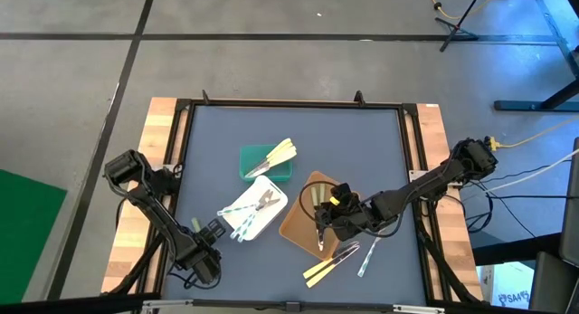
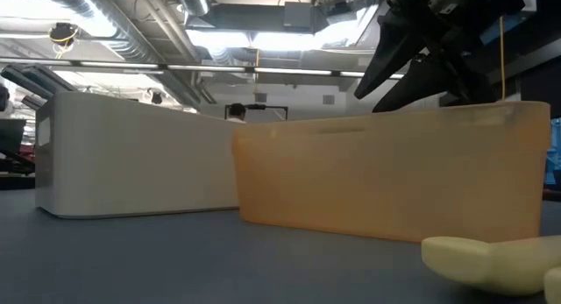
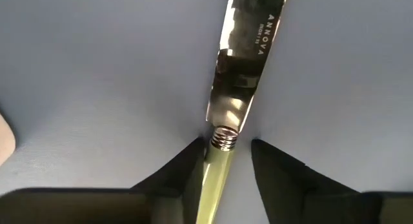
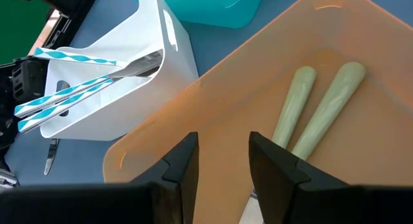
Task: Sort silverware by color (type)
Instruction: Put the green knife into the orange bin
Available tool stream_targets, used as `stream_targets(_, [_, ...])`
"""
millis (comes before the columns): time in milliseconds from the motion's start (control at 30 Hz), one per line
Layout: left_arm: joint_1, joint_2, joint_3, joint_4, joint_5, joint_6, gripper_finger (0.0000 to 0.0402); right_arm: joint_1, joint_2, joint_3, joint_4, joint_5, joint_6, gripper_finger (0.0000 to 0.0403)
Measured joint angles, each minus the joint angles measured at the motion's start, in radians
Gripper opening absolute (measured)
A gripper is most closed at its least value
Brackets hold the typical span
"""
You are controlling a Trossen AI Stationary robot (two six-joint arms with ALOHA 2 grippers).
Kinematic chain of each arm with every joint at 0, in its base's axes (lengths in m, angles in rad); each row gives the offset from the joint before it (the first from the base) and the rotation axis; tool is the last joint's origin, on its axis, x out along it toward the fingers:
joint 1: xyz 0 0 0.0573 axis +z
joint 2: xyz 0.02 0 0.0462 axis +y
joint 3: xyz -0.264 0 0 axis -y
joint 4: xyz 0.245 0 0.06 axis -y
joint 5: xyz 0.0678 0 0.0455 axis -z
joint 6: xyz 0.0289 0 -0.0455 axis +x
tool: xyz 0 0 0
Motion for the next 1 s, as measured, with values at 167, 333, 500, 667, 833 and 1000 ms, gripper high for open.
stream_targets(167, [0.000,0.000,0.000,0.002,0.002,0.000,0.0100,0.000,0.000,0.000,0.000,0.000,0.000,0.0121])
stream_targets(333, [0.000,0.000,0.000,0.005,0.005,0.000,0.0082,0.000,0.000,0.000,0.000,0.000,0.000,0.0121])
stream_targets(500, [0.001,0.000,0.000,0.005,0.017,0.000,0.0063,0.000,0.000,0.000,0.000,0.000,0.000,0.0121])
stream_targets(667, [0.001,0.000,0.001,0.005,0.018,0.000,0.0046,0.000,0.000,0.000,-0.001,0.000,-0.022,0.0121])
stream_targets(833, [0.001,0.000,0.001,0.006,0.018,0.000,0.0043,0.000,0.000,0.000,0.000,0.000,-0.024,0.0121])
stream_targets(1000, [0.001,0.000,0.005,0.005,0.019,-0.001,0.0042,0.000,0.000,0.000,-0.001,0.000,-0.024,0.0121])
